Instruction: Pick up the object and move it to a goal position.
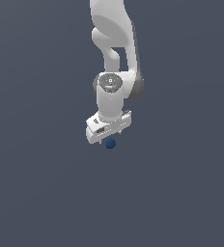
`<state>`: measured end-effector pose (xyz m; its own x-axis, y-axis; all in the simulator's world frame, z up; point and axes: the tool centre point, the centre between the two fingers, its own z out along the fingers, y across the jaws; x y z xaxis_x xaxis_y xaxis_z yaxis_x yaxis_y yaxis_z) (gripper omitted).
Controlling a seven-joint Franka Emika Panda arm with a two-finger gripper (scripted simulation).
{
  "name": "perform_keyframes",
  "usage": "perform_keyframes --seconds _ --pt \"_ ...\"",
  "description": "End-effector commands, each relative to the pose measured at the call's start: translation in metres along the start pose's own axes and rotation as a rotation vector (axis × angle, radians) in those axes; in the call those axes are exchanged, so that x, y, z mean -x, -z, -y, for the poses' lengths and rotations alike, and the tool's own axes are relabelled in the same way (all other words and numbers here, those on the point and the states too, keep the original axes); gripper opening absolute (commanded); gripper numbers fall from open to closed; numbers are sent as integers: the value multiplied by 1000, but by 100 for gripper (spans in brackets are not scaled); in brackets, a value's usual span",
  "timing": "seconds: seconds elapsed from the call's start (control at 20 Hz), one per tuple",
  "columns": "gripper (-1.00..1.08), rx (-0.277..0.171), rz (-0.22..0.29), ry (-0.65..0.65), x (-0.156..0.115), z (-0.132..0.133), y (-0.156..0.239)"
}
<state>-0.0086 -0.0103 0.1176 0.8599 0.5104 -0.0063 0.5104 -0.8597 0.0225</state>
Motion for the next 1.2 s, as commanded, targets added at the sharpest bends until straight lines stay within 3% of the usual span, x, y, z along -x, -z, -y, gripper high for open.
perform_keyframes --seconds 0.0,0.55,1.15 --pt "100 -4 -1 70 2 2 -8" --pt "100 -18 -8 280 9 9 -31" --pt "100 -21 -9 320 11 10 -39"
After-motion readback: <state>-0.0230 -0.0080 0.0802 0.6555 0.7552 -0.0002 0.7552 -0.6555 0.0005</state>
